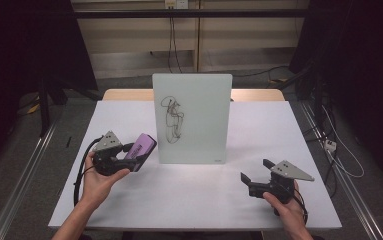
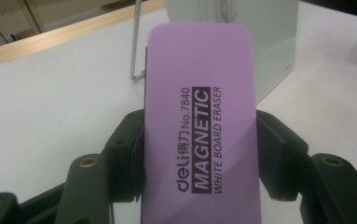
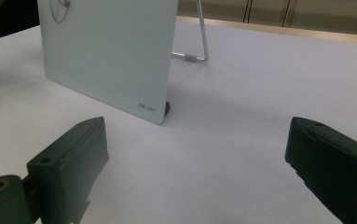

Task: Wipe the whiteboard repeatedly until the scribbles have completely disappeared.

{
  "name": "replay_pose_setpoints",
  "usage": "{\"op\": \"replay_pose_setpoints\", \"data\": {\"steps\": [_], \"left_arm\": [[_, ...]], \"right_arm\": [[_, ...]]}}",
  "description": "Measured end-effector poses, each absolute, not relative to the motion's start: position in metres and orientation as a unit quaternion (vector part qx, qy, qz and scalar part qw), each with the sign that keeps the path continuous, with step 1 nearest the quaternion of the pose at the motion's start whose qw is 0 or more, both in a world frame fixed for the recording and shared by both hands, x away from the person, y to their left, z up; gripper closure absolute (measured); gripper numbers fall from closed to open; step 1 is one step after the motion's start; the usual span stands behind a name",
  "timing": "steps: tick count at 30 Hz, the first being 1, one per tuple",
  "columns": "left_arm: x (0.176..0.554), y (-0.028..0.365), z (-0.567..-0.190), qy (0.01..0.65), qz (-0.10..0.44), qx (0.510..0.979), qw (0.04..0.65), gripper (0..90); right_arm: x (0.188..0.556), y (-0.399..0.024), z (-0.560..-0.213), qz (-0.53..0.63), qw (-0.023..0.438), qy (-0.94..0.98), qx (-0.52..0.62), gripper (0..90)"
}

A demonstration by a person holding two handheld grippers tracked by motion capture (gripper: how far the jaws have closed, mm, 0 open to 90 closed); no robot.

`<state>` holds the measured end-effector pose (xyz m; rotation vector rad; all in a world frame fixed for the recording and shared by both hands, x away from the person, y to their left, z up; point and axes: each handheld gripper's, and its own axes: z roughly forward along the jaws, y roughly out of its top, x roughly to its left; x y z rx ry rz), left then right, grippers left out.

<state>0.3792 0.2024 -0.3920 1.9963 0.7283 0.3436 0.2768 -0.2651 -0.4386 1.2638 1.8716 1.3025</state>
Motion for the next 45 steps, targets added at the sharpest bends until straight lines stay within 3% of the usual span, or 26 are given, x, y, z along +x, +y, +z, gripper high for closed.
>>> {"op": "replay_pose_setpoints", "data": {"steps": [10, 23, 45], "left_arm": [[0.375, 0.200, -0.383, 0.311, 0.129, 0.793, 0.507, 41.3], [0.365, 0.189, -0.361, 0.278, 0.158, 0.787, 0.527, 41.3], [0.365, 0.147, -0.320, 0.190, 0.268, 0.803, 0.497, 41.3]], "right_arm": [[0.275, -0.262, -0.438, 0.484, 0.263, 0.698, 0.457, 5.3], [0.277, -0.262, -0.439, 0.481, 0.262, 0.700, 0.458, 5.2], [0.278, -0.263, -0.439, 0.480, 0.261, 0.699, 0.462, 5.3]]}}
